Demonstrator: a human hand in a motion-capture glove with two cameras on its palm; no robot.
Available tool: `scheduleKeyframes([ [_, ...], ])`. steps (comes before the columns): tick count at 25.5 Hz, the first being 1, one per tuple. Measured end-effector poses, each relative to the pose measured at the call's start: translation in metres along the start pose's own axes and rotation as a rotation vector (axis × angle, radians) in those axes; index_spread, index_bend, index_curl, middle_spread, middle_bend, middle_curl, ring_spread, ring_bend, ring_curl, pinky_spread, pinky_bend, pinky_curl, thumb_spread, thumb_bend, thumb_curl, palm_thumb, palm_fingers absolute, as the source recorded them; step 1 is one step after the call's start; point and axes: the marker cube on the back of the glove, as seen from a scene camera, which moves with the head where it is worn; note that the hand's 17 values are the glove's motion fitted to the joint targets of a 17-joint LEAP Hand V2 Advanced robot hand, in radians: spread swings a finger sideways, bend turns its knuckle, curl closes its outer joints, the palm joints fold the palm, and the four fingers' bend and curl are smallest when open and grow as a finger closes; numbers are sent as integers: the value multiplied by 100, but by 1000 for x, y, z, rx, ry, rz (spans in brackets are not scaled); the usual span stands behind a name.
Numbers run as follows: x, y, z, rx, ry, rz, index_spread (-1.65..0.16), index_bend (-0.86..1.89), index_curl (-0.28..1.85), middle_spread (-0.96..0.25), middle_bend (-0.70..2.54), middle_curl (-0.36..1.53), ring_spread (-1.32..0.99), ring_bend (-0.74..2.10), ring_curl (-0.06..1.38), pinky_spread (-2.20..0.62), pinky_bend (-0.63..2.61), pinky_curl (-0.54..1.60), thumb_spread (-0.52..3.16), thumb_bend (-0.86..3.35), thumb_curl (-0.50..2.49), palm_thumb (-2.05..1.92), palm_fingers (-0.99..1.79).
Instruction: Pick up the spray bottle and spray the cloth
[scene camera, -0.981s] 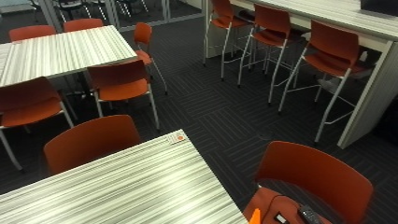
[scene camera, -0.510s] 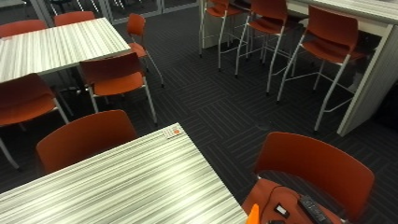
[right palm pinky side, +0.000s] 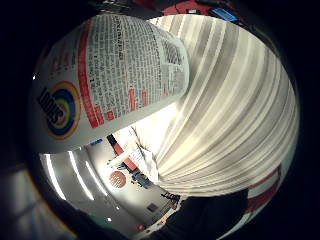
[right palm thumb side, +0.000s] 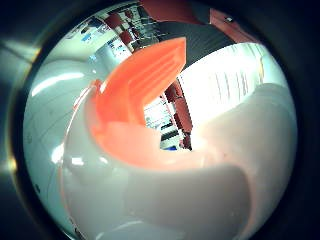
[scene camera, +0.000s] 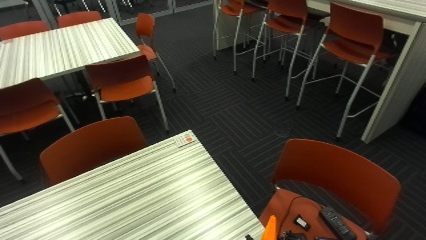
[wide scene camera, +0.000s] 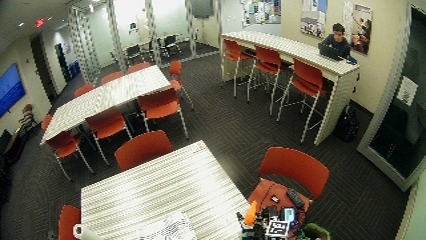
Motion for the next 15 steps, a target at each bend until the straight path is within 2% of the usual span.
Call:
scheduleKeyframes([
  [8,-9,-1,3,3,-28,-19,-43,18,18,-22,24,35,-3,56,32,14,55,32,99,1,49,87,12],
  [13,-16,-5,5,20,-48,-40,-36,56,31,-22,38,39,-11,47,28,13,21,23,99,8,53,103,57],
  [15,-18,-6,5,35,-47,-23,-33,59,32,-20,54,45,-15,49,28,12,5,17,92,8,55,107,74],
])
